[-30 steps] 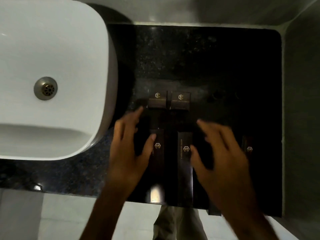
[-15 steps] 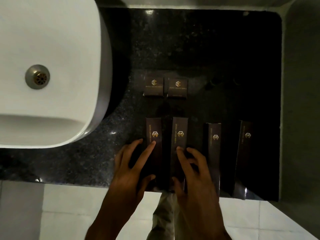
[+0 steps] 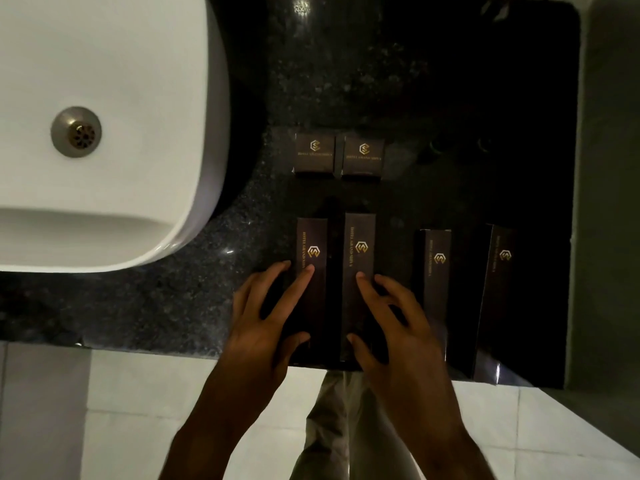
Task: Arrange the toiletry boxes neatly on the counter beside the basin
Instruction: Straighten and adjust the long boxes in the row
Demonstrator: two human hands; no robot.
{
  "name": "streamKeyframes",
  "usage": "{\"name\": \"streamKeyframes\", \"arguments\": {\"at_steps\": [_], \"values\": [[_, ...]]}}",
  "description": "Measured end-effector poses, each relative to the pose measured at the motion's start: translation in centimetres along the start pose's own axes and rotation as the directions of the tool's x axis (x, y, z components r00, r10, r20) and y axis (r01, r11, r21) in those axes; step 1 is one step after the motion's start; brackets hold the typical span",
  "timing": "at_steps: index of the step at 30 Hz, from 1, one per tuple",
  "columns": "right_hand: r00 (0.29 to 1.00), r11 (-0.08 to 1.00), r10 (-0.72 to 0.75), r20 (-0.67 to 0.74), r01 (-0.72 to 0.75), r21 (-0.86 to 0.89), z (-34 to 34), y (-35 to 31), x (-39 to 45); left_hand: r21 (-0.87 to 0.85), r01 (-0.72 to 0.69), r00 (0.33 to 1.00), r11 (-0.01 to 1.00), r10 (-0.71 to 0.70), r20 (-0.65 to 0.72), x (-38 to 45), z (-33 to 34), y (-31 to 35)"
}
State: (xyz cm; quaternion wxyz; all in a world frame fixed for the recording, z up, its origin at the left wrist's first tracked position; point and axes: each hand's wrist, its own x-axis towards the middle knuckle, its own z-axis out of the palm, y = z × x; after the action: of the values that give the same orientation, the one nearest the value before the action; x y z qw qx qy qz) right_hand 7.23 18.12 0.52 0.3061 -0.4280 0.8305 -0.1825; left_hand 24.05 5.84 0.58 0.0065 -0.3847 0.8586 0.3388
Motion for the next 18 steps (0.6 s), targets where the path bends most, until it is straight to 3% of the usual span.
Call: {"name": "streamKeyframes", "arguments": {"at_steps": [18], "values": [[1.000,1.000,0.015,0.003,-0.015,0.008,0.42,0.10,-0.36,-0.025,0.012,1.000,1.000,-0.012,0.006,-0.16,0.22,-0.74]]}}
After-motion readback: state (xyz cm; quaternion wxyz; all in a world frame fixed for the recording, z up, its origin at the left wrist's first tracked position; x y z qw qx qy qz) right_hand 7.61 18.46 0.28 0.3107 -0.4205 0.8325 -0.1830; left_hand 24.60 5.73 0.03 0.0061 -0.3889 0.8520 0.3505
